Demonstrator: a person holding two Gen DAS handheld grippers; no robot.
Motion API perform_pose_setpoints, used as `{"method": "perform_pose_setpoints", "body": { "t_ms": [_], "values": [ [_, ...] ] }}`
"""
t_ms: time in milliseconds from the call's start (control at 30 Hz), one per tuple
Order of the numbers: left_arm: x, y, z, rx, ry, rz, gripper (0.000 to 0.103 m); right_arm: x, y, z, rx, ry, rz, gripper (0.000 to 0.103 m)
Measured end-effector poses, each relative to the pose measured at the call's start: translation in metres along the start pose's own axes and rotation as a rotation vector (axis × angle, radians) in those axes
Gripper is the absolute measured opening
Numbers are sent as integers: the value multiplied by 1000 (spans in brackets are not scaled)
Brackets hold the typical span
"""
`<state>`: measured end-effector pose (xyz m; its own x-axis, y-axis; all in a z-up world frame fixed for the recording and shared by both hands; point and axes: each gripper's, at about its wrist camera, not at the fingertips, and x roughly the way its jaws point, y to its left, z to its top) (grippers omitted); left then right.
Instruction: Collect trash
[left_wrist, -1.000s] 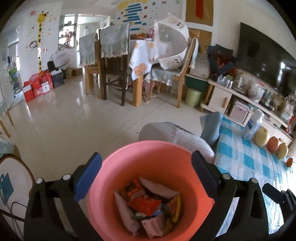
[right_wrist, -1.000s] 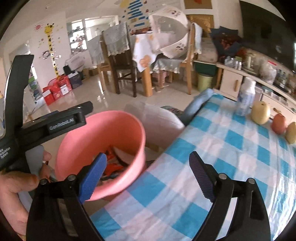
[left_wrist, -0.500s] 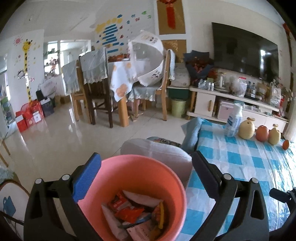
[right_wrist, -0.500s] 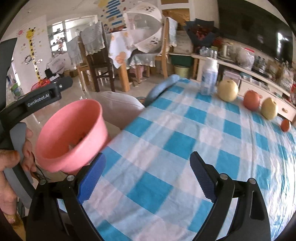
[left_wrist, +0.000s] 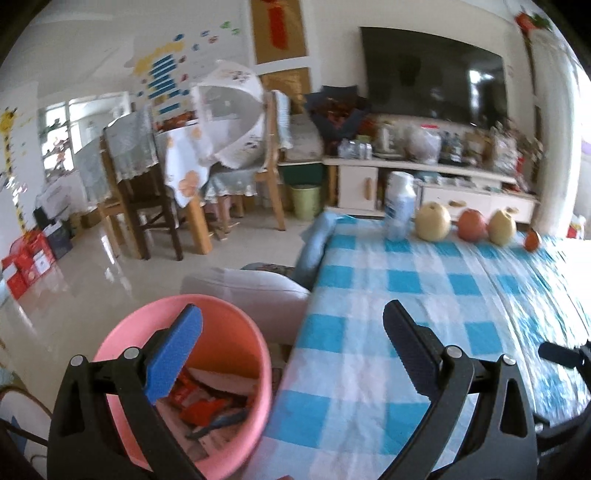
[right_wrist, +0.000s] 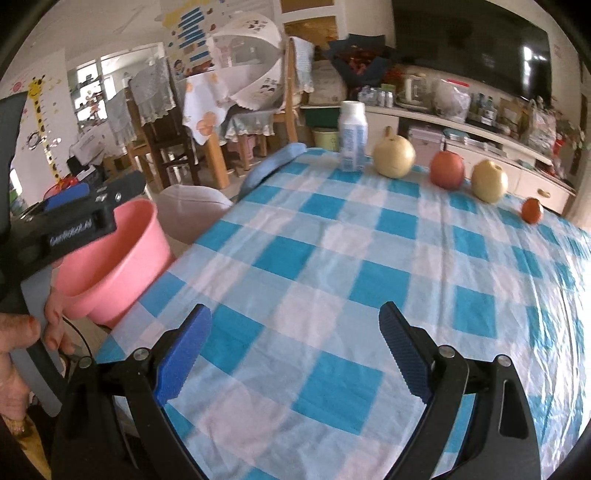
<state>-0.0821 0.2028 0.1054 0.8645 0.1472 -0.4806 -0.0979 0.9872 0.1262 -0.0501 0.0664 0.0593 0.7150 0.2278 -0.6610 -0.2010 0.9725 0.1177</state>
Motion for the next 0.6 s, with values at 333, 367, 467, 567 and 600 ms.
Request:
{"method": "perform_pose_setpoints", "body": {
  "t_ms": [333, 367, 467, 567, 600],
  "values": [
    [-25, -67, -12, 143, -20, -58, 99, -25, -47, -14, 64, -27, -54, 91],
    [-27, -70, -13, 148, -22, -64, 99, -27, -51, -15, 70, -28, -58, 91],
    [-32, -86, -17, 169, -21, -80, 99, -33, -61, -20, 77, -34, -68, 91],
    [-36, -96, -19, 184, -17, -92, 99, -41, -70, -23, 80, -44, -81, 91],
    [-38, -99, -20, 186, -16, -97, 99, -43, -73, -24, 82, -48, -85, 91]
  ]
}}
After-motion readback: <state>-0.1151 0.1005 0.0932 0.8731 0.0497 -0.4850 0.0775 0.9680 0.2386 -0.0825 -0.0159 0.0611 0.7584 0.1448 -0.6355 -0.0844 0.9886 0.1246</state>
